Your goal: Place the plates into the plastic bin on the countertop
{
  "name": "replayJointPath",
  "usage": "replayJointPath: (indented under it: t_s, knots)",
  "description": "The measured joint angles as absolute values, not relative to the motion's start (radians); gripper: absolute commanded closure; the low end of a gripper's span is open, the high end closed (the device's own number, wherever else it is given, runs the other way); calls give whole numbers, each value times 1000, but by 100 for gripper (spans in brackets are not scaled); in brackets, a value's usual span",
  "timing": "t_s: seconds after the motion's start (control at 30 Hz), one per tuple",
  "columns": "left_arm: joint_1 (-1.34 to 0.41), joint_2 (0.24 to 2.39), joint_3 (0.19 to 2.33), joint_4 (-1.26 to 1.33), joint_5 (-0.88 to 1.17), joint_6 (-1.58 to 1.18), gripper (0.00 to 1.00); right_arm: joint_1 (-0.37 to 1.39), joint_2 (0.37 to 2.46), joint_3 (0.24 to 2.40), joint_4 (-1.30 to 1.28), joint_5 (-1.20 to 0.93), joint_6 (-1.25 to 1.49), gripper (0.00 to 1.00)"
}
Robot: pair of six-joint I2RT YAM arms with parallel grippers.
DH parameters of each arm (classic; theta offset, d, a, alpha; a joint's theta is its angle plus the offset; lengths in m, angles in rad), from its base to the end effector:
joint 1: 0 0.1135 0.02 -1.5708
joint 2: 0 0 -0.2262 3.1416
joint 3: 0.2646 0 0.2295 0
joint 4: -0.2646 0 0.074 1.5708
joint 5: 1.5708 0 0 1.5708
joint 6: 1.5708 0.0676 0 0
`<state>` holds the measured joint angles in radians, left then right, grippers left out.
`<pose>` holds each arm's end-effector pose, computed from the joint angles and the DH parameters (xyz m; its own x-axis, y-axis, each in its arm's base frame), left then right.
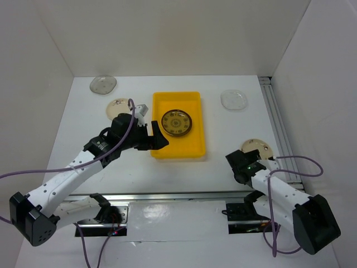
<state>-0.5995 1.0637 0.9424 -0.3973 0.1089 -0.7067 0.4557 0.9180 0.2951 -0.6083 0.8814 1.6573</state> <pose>0.2105 -0.1527 0.2740 -0.7260 -0.2856 -0.6255 0.2201 0.7653 -0.6049 0.1455 0.0132 0.1024 0.0242 0.7176 -0.6961 0.8478 0.3543 0.3947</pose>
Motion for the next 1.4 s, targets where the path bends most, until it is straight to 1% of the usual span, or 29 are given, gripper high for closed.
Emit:
replayJointPath:
  t_s: [0.03, 0.27, 0.57, 0.63, 0.73, 0.8, 0.83, 0.93, 0.97, 1.0, 1.03, 1.07, 1.17, 1.27, 1.4]
  knots:
    - [-601, 1055, 942, -397, 109, -706, 0, 448, 941, 301, -603, 884, 1660, 11]
    - [-601, 1029, 942, -397, 110, -706, 0, 384, 1091, 363, -544, 885, 1651, 11]
    - [-625, 1022, 942, -397, 118, -701, 0, 311, 1125, 356, -403, 870, 1609, 11]
    - [-630, 1018, 942, -397, 120, -690, 0, 292, 1139, 361, -386, 860, 1599, 15]
    - [-632, 1016, 942, -397, 121, -684, 0, 277, 1174, 373, -358, 851, 1582, 25]
    - [-632, 1016, 942, -397, 121, -683, 0, 274, 1191, 375, -340, 848, 1576, 29]
    - [-632, 1016, 942, -397, 121, -683, 0, 274, 1196, 375, -332, 848, 1576, 37]
    - [-632, 1014, 942, -398, 121, -683, 0, 269, 1203, 375, -318, 834, 1572, 43]
    - [-632, 1013, 942, -398, 120, -683, 0, 267, 1203, 375, -313, 828, 1572, 54]
    - [-632, 1011, 942, -398, 120, -683, 0, 267, 1204, 375, -313, 816, 1570, 67]
    - [-632, 1010, 942, -398, 120, -683, 0, 263, 1204, 374, -310, 803, 1565, 87]
    - [-632, 1010, 942, -398, 120, -683, 0, 257, 1207, 372, -302, 796, 1568, 97]
    - [-632, 1010, 942, -399, 120, -683, 0, 226, 1206, 368, -240, 742, 1583, 98]
    - [-632, 1010, 942, -403, 115, -683, 0, 211, 1207, 360, -223, 702, 1574, 100]
    - [-632, 1010, 942, -412, 105, -683, 0, 199, 1200, 359, -213, 682, 1560, 100]
